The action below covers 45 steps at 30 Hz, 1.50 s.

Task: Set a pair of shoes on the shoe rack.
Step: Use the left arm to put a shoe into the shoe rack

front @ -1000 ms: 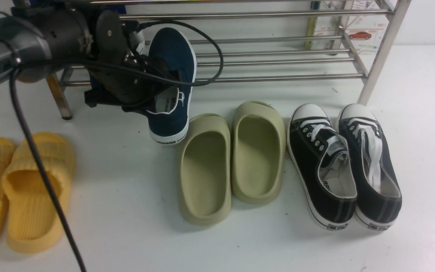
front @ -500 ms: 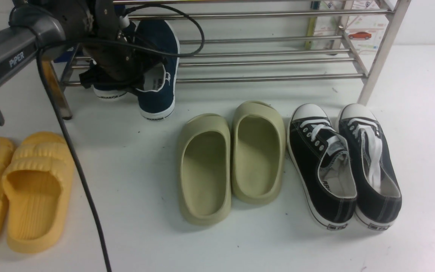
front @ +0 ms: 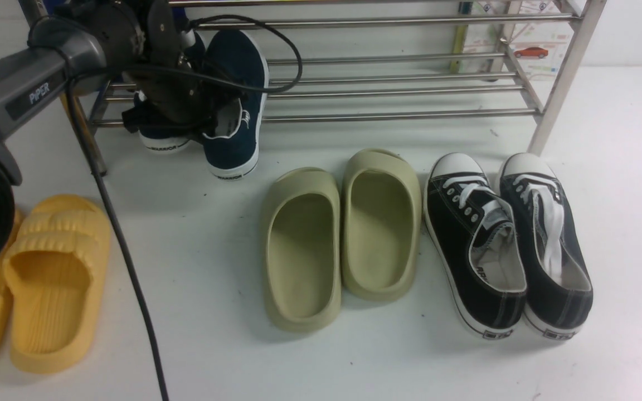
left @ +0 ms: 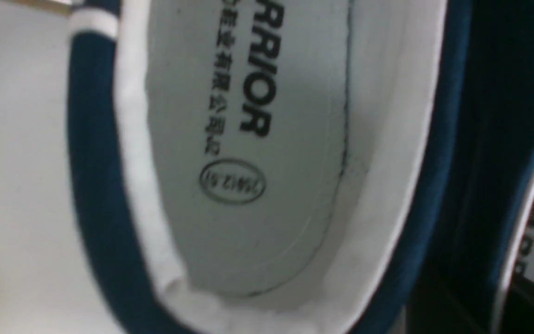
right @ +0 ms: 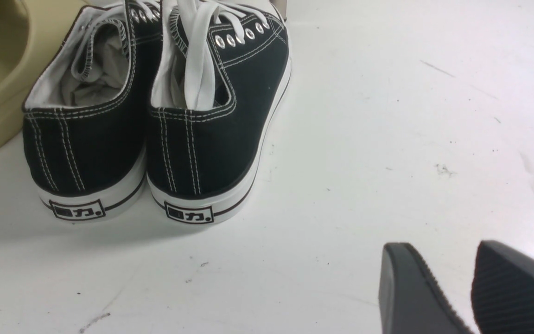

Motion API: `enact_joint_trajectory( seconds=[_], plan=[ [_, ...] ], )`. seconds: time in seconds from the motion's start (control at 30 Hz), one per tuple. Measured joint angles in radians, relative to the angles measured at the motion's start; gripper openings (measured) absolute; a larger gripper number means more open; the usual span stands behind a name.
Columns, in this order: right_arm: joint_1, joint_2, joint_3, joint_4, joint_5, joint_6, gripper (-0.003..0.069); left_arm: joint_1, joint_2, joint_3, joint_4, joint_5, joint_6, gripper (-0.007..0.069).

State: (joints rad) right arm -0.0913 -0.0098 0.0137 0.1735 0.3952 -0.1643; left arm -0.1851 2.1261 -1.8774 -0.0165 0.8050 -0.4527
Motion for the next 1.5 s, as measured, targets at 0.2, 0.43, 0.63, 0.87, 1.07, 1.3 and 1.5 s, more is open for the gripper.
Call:
enact_joint_trajectory(
  seconds=[0.2,0.43,0.63,0.87,1.07,1.3,1.5],
  plan=[
    [0.0,0.0,0.0,0.0,0.0,0.0,0.0246,0.0,-0.02,-0.005,-0.006,0.011,0.001,0.0332],
    [0.0,0.0,0.0,0.0,0.0,0.0,0.0246,0.0,-0.095,-0.005,-0.021,0.067,0.001,0.0383],
    [0.0,0.0,0.0,0.0,0.0,0.0,0.0246,0.0,-0.189,-0.007,-0.034,0.206,0.028,0.0347],
    [0.0,0.0,0.0,0.0,0.0,0.0,0.0246,0.0,-0.22,0.087,-0.18,0.248,0.122,-0.0013],
    [0.0,0.0,0.0,0.0,0.0,0.0,0.0246,0.0,-0.218,0.258,-0.26,0.165,0.18,-0.0013],
    [0.0,0.0,0.0,0.0,0.0,0.0,0.0246,0.0,-0.192,0.294,-0.265,0.014,0.2,-0.0013],
    [0.0,0.0,0.0,0.0,0.0,0.0,0.0246,0.0,-0.177,0.294,-0.268,-0.038,0.201,-0.0013]
  ],
)
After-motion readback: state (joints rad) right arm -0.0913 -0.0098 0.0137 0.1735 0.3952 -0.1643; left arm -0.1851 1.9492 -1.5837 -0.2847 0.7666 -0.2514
